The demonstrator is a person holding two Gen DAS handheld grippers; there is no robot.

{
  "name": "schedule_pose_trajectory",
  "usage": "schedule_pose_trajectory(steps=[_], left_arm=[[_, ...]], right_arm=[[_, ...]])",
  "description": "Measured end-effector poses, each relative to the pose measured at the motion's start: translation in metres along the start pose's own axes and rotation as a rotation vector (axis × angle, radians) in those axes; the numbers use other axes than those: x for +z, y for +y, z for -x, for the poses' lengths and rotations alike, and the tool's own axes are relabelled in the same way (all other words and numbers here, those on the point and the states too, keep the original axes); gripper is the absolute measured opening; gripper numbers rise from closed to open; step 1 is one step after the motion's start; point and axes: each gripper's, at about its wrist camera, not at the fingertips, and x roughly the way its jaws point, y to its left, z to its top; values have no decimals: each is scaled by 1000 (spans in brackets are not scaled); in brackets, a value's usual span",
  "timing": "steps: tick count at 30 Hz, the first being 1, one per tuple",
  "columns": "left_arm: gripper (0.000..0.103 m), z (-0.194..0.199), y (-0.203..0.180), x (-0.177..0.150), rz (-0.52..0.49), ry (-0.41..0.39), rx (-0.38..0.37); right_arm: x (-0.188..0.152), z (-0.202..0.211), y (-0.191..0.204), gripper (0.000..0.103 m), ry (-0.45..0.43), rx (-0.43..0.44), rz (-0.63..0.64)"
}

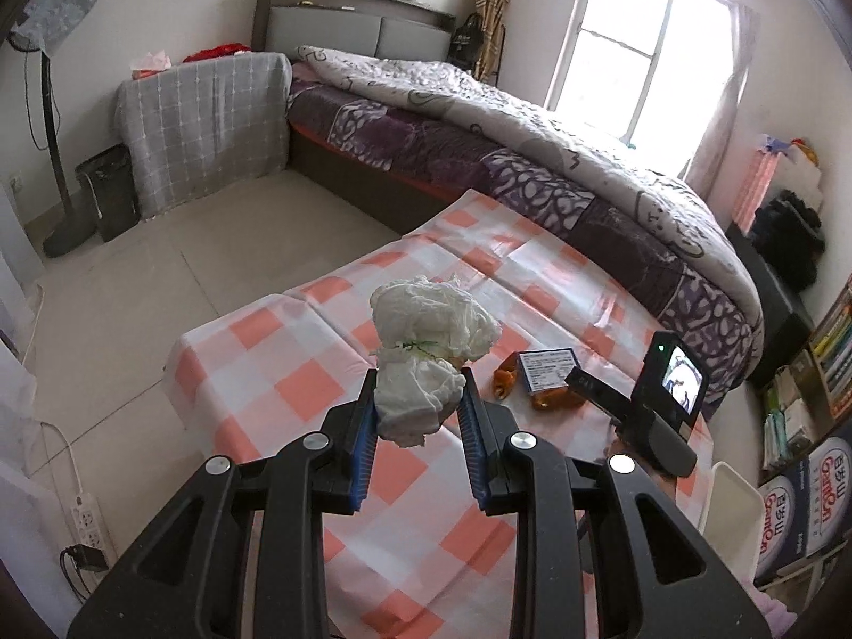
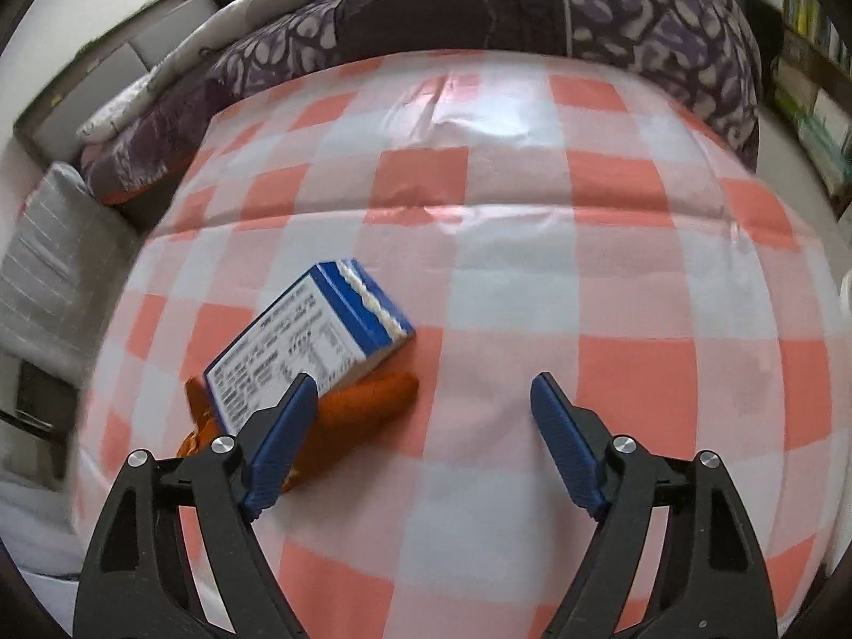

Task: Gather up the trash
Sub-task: 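Grasp the long orange wrapper with the right tool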

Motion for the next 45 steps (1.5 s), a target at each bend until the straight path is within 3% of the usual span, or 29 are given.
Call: schedule_pose_trajectory(steps=[3, 5, 6, 8, 11, 15, 16, 17, 18, 21, 24, 25, 27, 29, 34, 45], left_arm=[[29, 1, 2, 0, 0, -3, 2], [29, 3, 2, -1, -4, -5, 4], [29, 3, 2, -1, -5, -7, 6], [29, 6, 2, 0, 0, -11, 5], [29, 12, 7, 1, 11, -24, 0], [29, 18, 10, 2, 23, -33, -8], [29, 19, 10, 2, 24, -36, -11], [29, 20, 9, 2, 23, -37, -13], [29, 20, 8, 1, 22, -37, -14], [30, 21, 8, 0, 15, -35, -14], [30, 17, 11, 1, 22, -27, -6], [30, 16, 12, 1, 25, -24, -5], [30, 13, 12, 3, 29, -19, -4], [30, 10, 11, 3, 26, -15, -4], [30, 7, 8, -1, 14, -7, -5], [29, 14, -5, -6, -5, -22, -33]], right_arm=[[-1, -5, 10, 76, 11, -60, 82], [-8, -7, 17, 56, 21, -147, 185], [-13, -4, 19, 53, 6, -175, 246], [-23, 4, 17, 40, 7, -150, 315], [-33, 19, -3, 33, 60, -103, 342], [-43, 35, -26, 37, 105, 0, 348], [-42, 37, -29, 50, 105, 37, 344], [-41, 40, -28, 72, 81, 57, 369], [-42, 42, -24, 79, 51, 58, 408], [-40, 43, -9, 79, -7, 87, 503], [-37, 30, 7, 78, 2, 89, 581], [-37, 26, 12, 74, 5, 83, 602], [-41, 16, 25, 56, 13, 68, 670], [-43, 15, 34, 22, 8, 85, 692], [-49, 36, 46, 16, -1, 125, 701], [-36, 142, 44, 16, -169, 248, 617]])
